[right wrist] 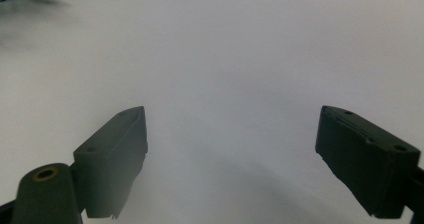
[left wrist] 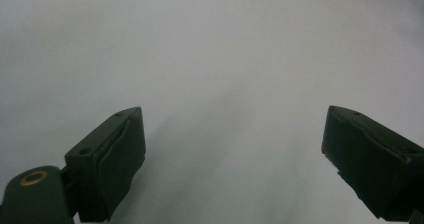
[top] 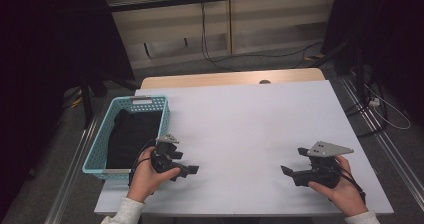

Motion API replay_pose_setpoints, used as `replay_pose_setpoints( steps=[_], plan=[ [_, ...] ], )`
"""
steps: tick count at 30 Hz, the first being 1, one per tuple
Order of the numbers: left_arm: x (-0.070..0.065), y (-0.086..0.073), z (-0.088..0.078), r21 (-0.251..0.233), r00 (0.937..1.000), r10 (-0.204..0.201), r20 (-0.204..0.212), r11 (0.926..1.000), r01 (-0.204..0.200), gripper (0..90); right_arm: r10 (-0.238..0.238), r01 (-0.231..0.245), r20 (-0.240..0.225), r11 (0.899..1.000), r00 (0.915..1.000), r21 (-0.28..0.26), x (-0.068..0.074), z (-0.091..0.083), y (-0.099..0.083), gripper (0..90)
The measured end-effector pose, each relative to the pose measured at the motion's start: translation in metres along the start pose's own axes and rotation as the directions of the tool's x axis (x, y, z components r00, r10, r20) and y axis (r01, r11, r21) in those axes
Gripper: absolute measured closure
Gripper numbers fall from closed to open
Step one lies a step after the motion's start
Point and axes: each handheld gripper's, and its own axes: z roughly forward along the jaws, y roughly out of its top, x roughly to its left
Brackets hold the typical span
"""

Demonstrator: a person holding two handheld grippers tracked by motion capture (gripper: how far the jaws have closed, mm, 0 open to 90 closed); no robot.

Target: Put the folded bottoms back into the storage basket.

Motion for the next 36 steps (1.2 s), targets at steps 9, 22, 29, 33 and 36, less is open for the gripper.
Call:
replay_pose_setpoints(
  steps=[9, 22, 29, 33, 36],
  plan=[
    [-0.002, -0.004, 0.001, -0.003, 0.9997, 0.021, 0.007, 0.9998, -0.021, 9.6, -0.002, 0.002, -0.001, 1.0, 1.0, 0.006, -0.001, -0.001, -0.002, 12.9],
    [-0.005, -0.01, 0.0, -0.019, 0.9986, 0.05, 0.02, 0.9986, -0.049, 9.6, -0.008, 0.008, -0.005, 1.0, 1.0, 0.014, 0.0, 0.0, -0.003, 12.9],
    [-0.007, -0.013, 0.0, -0.017, 0.9979, 0.061, 0.021, 0.998, -0.061, 9.2, -0.009, 0.009, -0.005, 1.0, 1.0, 0.016, -0.001, 0.0, -0.003, 12.8],
    [-0.007, -0.015, 0.001, -0.021, 0.9972, 0.072, 0.019, 0.9972, -0.072, 9.0, -0.006, 0.006, -0.003, 1.0, 1.0, 0.02, -0.001, 0.0, -0.003, 12.8],
    [-0.007, -0.016, 0.001, -0.027, 0.9965, 0.081, 0.023, 0.9964, -0.08, 8.4, -0.007, 0.007, -0.003, 1.0, 1.0, 0.026, -0.001, 0.0, -0.004, 12.8]
  ],
)
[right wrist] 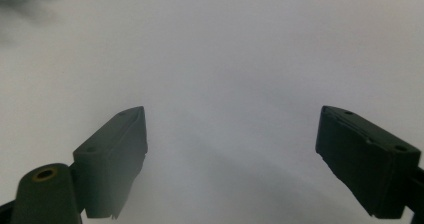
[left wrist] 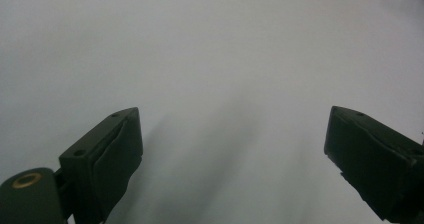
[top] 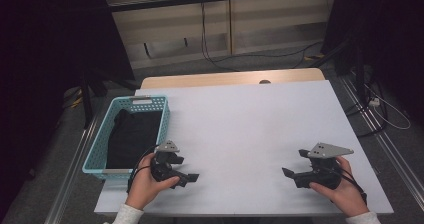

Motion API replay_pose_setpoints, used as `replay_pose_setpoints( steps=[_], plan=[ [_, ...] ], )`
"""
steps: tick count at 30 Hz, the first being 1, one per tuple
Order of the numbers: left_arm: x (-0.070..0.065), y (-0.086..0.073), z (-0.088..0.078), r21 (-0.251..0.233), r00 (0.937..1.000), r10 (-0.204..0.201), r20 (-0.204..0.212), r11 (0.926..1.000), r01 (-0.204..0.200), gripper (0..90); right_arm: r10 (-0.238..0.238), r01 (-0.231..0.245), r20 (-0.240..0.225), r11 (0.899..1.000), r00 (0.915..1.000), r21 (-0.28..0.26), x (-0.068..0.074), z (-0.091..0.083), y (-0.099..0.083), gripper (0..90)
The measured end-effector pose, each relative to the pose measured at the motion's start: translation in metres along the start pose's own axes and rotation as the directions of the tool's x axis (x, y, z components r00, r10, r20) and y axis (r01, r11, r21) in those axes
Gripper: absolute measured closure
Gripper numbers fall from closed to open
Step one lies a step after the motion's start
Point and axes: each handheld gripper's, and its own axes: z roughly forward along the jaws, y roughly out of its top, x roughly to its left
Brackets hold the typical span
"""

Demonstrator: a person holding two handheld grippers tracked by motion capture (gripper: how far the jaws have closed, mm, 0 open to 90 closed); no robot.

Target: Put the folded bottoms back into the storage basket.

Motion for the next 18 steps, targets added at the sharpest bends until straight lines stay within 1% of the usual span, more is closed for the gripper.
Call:
replay_pose_setpoints(
  steps=[9, 10, 14, 18],
  plan=[
    [-0.0019, -0.0031, -0.001, -0.023, 0.9998, 0.015, 0.014, 0.9996, -0.015, 8.1, -0.005, 0.005, -0.003, 1.0, 1.0, 0.002, 0.0007, 0.0005, -0.0002, 12.8],
    [-0.0015, -0.0035, -0.0007, -0.019, 0.9997, 0.02, 0.017, 0.9996, -0.019, 8.1, -0.007, 0.007, -0.002, 1.0, 1.0, 0.002, 0.0008, 0.0005, -0.0003, 12.8],
    [-0.0006, -0.0056, 0.0008, -0.007, 0.9997, 0.016, 0.016, 0.9999, -0.016, 7.9, -0.012, 0.012, -0.002, 1.0, 0.9999, 0.0, 0.0016, 0.0009, 0.0001, 12.8],
    [-0.0008, -0.0065, 0.0004, -0.013, 0.9997, 0.016, 0.018, 0.9998, -0.016, 7.6, -0.014, 0.014, -0.004, 1.0, 0.9999, 0.006, 0.0017, 0.0016, -0.0006, 12.8]
  ],
)
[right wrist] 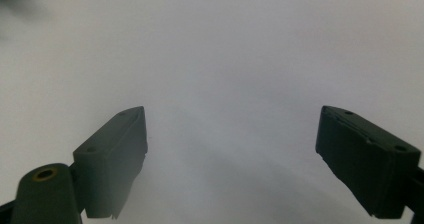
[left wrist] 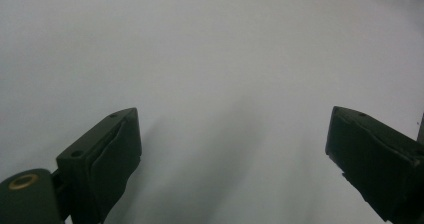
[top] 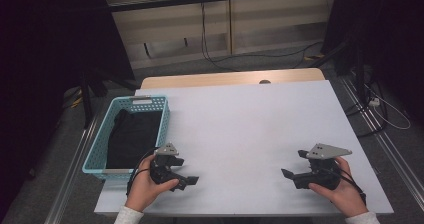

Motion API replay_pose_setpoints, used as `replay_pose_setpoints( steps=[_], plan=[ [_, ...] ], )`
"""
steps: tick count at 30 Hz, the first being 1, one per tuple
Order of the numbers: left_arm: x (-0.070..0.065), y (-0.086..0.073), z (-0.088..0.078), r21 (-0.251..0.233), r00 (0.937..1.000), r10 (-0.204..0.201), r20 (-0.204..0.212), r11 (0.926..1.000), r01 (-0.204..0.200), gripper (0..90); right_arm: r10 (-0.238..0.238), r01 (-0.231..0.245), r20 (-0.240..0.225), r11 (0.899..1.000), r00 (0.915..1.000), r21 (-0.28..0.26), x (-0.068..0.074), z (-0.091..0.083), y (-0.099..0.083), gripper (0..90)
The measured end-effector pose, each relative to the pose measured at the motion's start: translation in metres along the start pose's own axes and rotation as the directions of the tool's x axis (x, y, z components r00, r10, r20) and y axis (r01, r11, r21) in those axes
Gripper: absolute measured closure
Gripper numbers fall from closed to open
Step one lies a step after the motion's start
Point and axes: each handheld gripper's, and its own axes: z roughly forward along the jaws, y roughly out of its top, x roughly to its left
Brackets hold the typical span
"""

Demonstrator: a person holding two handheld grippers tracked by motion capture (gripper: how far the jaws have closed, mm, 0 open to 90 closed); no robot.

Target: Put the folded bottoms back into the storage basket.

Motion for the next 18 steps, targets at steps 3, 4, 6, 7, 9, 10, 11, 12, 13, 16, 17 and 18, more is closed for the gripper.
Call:
replay_pose_setpoints(
  steps=[3, 4, 6, 7, 9, 10, 11, 12, 13, 16, 17, 18],
  plan=[
    [-0.0004, -0.0006, 0.0002, 0.002, 1.0, 0.001, -0.002, 1.0, -0.001, 7.6, 0.001, -0.001, -0.002, 1.0, 1.0, 0.004, -0.0002, 0.0005, -0.0005, 12.8],
    [-0.0005, -0.0008, 0.0004, 0.0, 1.0, -0.002, 0.003, 1.0, 0.002, 7.6, 0.001, -0.001, -0.004, 1.0, 1.0, 0.006, -0.0001, 0.0008, -0.0006, 12.8],
    [-0.0006, -0.0007, 0.0, -0.002, 1.0, -0.003, 0.001, 1.0, 0.003, 7.6, -0.002, 0.002, -0.004, 1.0, 1.0, 0.007, 0.0001, 0.0013, -0.0006, 12.8],
    [-0.0005, -0.0006, -0.0003, -0.003, 1.0, -0.005, 0.003, 1.0, 0.005, 7.6, -0.002, 0.003, -0.004, 1.0, 1.0, 0.008, 0.0003, 0.0014, -0.0006, 12.8],
    [-0.0006, -0.0007, -0.0001, -0.005, 1.0, -0.004, -0.003, 1.0, 0.004, 7.6, -0.004, 0.004, -0.005, 1.0, 1.0, 0.009, 0.0004, 0.0016, -0.0007, 12.8],
    [-0.0006, -0.0008, 0.0001, -0.003, 1.0, -0.005, 0.003, 1.0, 0.005, 7.6, -0.006, 0.006, -0.005, 1.0, 1.0, 0.009, 0.0004, 0.0019, -0.0009, 12.8],
    [-0.0004, -0.0007, 0.0002, -0.001, 1.0, 0.0, 0.001, 1.0, 0.0, 7.6, -0.007, 0.007, -0.006, 1.0, 1.0, 0.011, 0.0003, 0.0021, -0.0011, 12.8],
    [-0.0005, -0.0008, 0.0004, -0.002, 1.0, -0.002, 0.001, 1.0, 0.002, 7.5, -0.005, 0.006, -0.007, 1.0, 1.0, 0.015, 0.0005, 0.0022, -0.0013, 12.8],
    [-0.0005, -0.0007, 0.0004, -0.001, 1.0, -0.002, 0.001, 1.0, 0.002, 7.6, -0.008, 0.008, -0.007, 1.0, 0.9999, 0.016, 0.0005, 0.0025, -0.0016, 12.8],
    [-0.0004, -0.0007, 0.0003, -0.005, 1.0, -0.003, 0.001, 1.0, 0.003, 7.6, -0.012, 0.012, -0.006, 1.0, 0.9999, 0.021, 0.0007, 0.0031, -0.002, 12.8],
    [-0.0005, -0.0007, 0.0004, -0.003, 1.0, -0.002, 0.0, 1.0, 0.002, 7.6, -0.012, 0.013, -0.006, 1.0, 0.9999, 0.021, 0.0007, 0.0032, -0.002, 12.8],
    [-0.0006, -0.0008, 0.0005, -0.002, 1.0, -0.002, 0.0, 1.0, 0.002, 7.6, -0.013, 0.013, -0.006, 1.0, 0.9999, 0.021, 0.0007, 0.0036, -0.0019, 12.8]
  ],
)
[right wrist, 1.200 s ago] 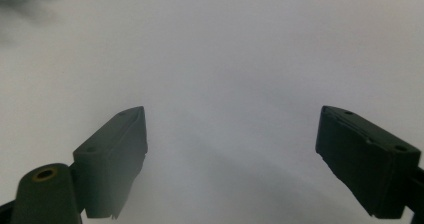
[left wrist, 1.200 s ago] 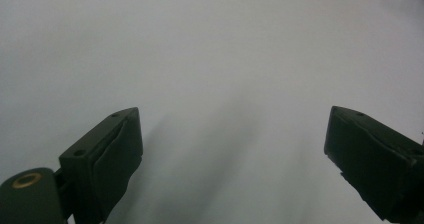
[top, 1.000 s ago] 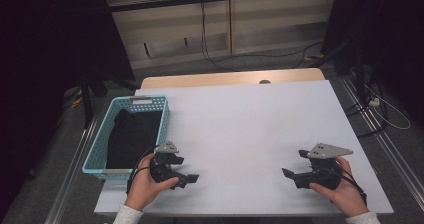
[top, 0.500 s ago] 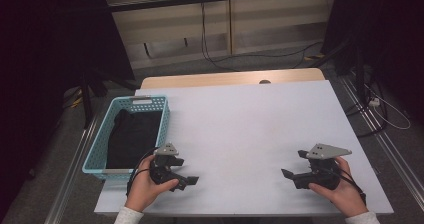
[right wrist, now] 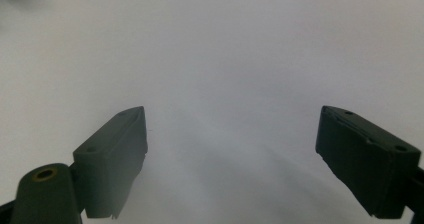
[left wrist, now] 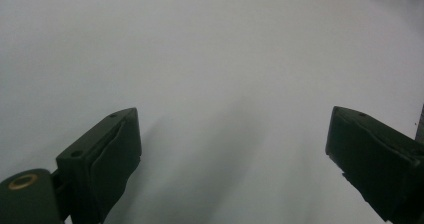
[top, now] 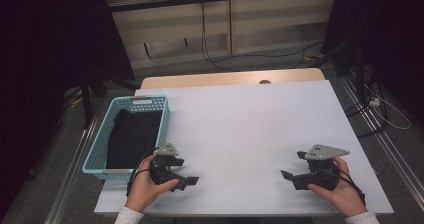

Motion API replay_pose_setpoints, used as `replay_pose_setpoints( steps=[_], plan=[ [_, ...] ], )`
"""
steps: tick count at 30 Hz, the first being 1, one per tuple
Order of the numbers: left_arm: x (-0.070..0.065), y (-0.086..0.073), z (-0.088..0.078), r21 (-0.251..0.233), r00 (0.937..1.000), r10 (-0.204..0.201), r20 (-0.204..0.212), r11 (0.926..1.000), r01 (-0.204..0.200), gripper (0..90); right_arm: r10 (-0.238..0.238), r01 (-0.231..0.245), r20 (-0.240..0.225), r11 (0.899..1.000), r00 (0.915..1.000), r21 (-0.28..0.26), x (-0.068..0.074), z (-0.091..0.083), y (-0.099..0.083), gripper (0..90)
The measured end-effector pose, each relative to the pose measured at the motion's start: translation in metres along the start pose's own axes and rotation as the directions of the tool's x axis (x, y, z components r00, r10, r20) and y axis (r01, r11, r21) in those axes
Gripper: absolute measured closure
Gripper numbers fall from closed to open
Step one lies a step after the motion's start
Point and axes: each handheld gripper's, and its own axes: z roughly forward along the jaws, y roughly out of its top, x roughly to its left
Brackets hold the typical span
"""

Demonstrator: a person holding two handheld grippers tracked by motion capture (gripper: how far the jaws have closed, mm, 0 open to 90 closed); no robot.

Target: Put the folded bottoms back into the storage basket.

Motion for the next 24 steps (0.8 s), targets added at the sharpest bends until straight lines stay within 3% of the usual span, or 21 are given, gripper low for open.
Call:
replay_pose_setpoints(
  steps=[24],
  plan=[
    [-0.0006, 0.0027, 0.0008, 0.003, 0.9999, 0.011, 0.007, 0.9999, -0.011, 7.6, -0.007, 0.007, 0.0, 1.0, 1.0, 0.011, -0.0001, -0.0009, -0.0032, 12.3]
  ],
)
